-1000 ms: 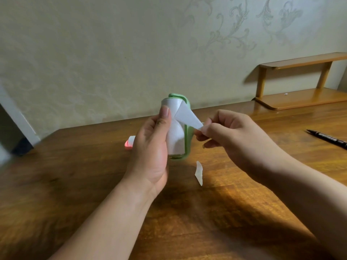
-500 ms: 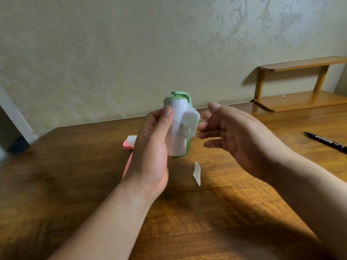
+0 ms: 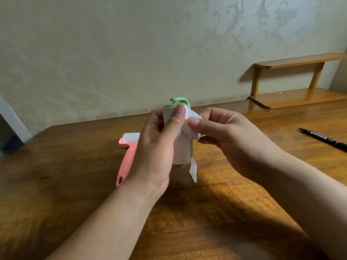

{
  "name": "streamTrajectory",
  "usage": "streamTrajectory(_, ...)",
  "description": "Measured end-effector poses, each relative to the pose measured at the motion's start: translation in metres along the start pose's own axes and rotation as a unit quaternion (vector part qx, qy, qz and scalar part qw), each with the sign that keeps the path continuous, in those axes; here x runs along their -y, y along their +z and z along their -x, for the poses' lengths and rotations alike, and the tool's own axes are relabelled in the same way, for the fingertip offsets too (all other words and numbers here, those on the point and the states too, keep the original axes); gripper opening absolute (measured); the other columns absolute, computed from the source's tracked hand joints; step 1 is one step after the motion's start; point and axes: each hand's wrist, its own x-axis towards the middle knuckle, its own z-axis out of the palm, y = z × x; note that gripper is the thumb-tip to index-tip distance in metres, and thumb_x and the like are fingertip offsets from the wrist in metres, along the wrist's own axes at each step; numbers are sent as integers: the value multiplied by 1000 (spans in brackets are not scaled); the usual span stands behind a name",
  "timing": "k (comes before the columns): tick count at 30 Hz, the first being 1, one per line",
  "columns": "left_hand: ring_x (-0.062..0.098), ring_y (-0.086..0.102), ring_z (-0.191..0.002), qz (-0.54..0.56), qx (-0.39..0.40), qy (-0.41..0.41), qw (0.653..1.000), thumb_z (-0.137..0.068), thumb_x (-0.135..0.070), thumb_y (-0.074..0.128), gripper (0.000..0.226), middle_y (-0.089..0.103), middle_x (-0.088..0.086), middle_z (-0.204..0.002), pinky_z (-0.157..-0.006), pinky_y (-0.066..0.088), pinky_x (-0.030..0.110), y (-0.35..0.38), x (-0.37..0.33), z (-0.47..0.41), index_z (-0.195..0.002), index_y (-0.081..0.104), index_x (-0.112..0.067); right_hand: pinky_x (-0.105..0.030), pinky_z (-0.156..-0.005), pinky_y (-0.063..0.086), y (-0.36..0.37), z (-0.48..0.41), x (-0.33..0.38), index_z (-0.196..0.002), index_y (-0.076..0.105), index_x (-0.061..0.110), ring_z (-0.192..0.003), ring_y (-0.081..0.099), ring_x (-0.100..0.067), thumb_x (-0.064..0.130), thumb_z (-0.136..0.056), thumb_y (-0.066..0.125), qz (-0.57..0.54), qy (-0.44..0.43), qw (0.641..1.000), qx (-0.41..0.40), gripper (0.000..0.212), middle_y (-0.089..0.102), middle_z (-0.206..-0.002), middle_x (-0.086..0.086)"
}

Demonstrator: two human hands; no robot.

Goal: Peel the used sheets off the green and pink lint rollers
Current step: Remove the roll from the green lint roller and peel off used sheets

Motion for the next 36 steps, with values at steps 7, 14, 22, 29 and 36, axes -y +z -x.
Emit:
streamTrajectory(7,25,75,-101,42,-44,-14,998,-105,-55,66,52,80,10,-105,-89,61,42,-2,-7,-3,-125,78,-8,-39,-85,47,0,-1,-1,-80,66,15,-86,57,-22,25,-100,74,28,11,1000,-7,24,67,-86,-7)
streamTrajectory(14,34,79,-116,64,-64,-44,995,-108,-72,48,72,82,20,-122,-107,62,55,-2,-6,-1,-131,77,-11,-43,-84,47,7,2,-1,-82,67,10,-85,56,-25,26,-100,75,58,-11,998,-14,25,65,-99,-36)
streamTrajectory(22,36,78,-107,24,-78,-18,996,-88,-49,82,71,79,24,-122,-87,64,46,-6,-8,-8,-140,65,-3,-46,-86,48,6,2,0,-88,67,6,-87,56,-27,24,-102,73,37,-20,999,-11,24,66,-93,-20)
streamTrajectory(29,30,79,-112,74,-83,-74,991,-96,-65,67,65,81,12,-124,-71,63,37,-16,-21,-10,-139,74,-18,-40,-89,56,4,0,-1,-75,63,18,-95,68,-23,23,-103,72,13,13,1000,-3,29,75,-96,-9)
streamTrajectory(36,28,82,-95,87,-146,-95,981,-113,-60,52,53,87,9,-107,-55,61,32,-17,-14,-15,-133,76,-18,-31,-81,56,3,0,0,-77,60,15,-88,67,-18,18,-102,70,-7,22,1000,-3,27,71,-91,-6)
